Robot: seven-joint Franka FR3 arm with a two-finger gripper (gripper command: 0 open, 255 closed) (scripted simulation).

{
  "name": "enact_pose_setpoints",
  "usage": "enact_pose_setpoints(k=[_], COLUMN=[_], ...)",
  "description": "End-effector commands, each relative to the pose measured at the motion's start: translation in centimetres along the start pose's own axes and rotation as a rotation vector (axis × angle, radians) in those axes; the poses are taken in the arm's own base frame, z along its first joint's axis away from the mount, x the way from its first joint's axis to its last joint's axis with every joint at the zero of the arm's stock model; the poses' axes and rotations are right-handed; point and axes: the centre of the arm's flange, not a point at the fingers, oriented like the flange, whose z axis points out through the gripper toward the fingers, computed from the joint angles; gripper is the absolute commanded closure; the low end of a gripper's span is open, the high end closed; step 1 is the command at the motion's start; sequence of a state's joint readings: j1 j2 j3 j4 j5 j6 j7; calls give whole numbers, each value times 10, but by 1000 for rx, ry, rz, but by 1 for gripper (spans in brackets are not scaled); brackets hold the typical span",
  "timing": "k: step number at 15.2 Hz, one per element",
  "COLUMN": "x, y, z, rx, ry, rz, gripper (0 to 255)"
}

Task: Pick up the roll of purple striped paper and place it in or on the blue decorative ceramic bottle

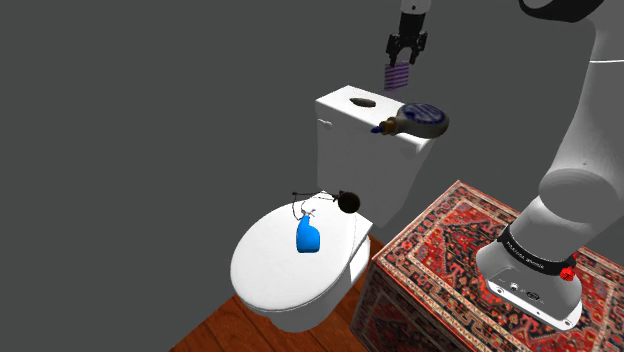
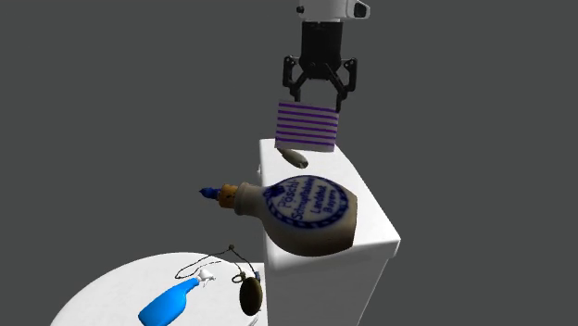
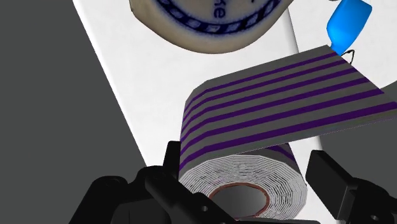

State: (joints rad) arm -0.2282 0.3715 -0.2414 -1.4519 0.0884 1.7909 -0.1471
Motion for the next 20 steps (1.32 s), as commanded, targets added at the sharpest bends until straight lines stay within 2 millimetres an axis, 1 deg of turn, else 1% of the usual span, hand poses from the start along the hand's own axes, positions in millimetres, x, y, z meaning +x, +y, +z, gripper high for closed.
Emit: enact_pose_setpoints(k=[1,20], x=[0,-2], y=[0,0], z=[-12,-112], rx=[0,0], ry=[0,0], rz=[0,0], gripper=[255,255])
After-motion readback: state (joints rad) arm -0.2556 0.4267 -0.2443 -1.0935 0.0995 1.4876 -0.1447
